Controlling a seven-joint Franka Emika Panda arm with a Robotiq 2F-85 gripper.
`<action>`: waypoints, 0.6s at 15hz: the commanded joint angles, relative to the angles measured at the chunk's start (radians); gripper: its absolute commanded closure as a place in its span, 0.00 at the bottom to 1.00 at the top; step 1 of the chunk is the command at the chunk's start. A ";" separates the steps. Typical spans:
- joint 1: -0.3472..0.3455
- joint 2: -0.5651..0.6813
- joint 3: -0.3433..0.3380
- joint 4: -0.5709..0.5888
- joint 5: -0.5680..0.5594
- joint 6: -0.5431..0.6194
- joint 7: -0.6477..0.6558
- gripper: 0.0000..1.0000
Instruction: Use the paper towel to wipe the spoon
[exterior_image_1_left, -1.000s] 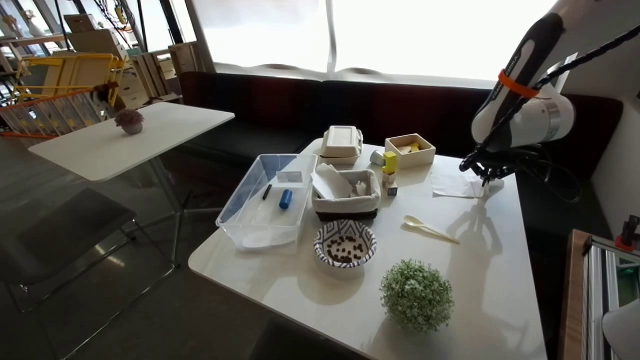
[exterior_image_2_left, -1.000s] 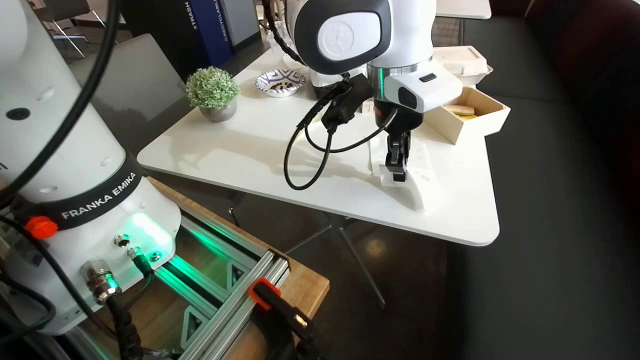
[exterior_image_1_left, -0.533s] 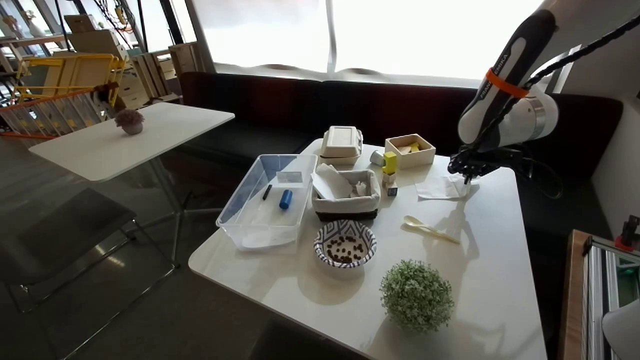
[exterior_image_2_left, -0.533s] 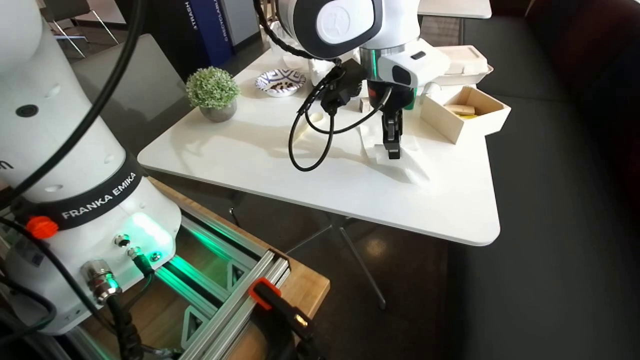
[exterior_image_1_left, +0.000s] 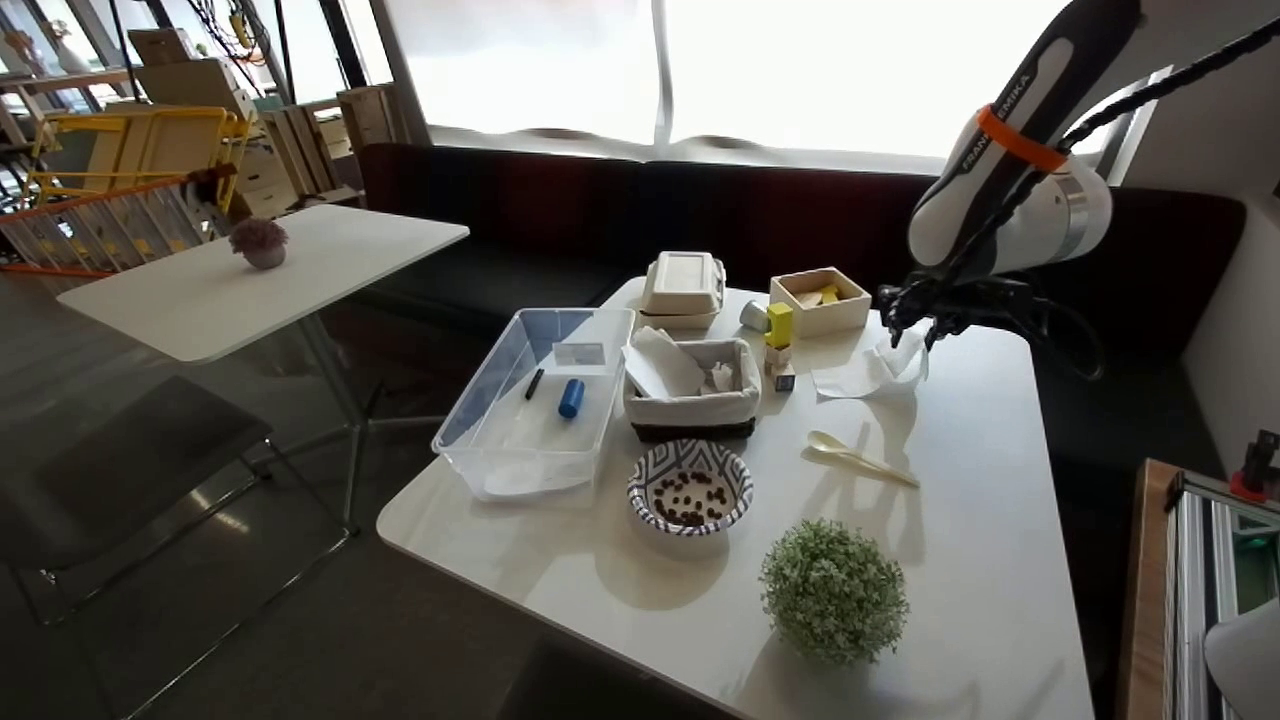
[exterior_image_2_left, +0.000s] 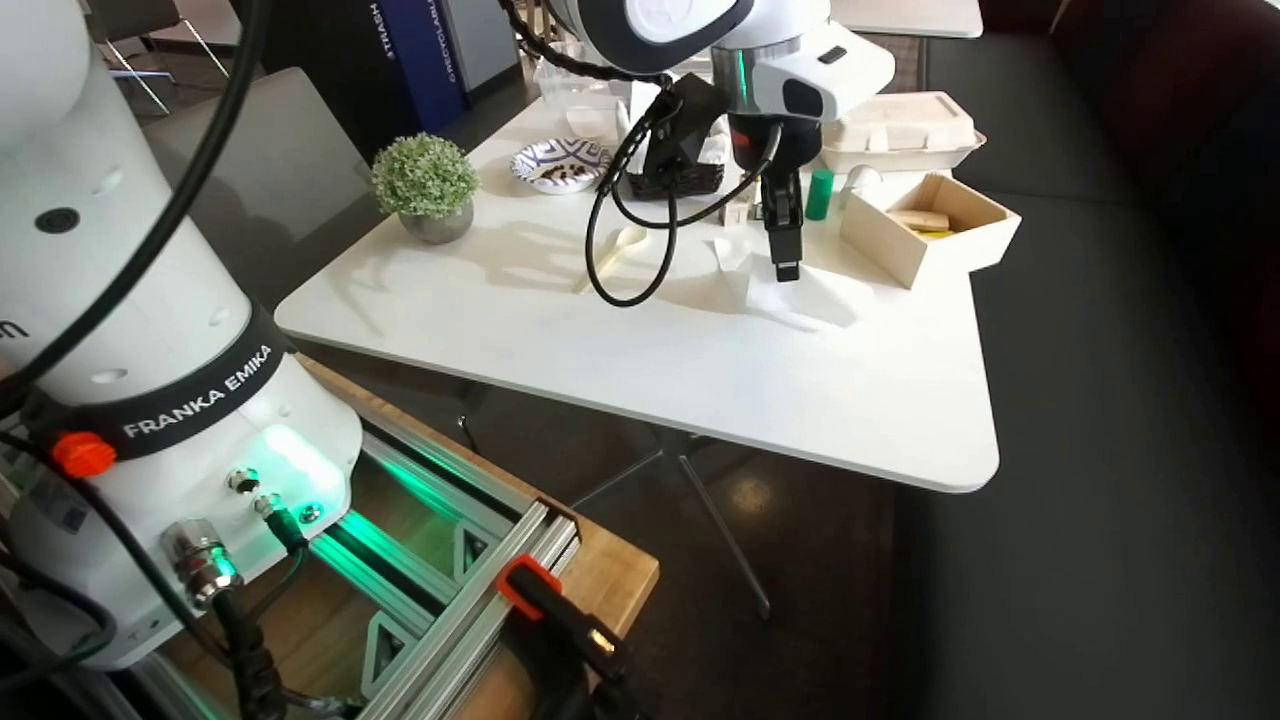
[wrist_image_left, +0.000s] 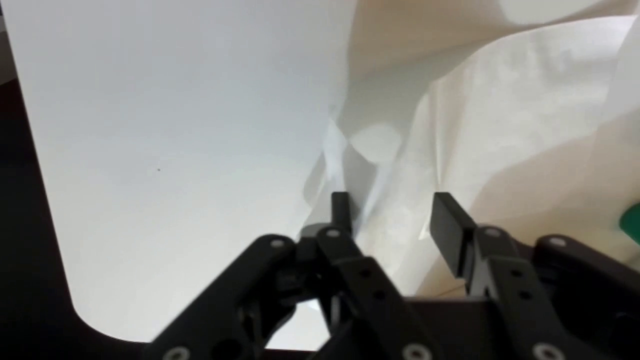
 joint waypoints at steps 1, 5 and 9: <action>0.048 -0.129 -0.070 -0.053 -0.081 -0.062 0.012 0.22; 0.046 -0.269 -0.104 -0.076 -0.203 -0.261 -0.010 0.00; -0.071 -0.417 0.066 -0.109 -0.247 -0.476 -0.117 0.00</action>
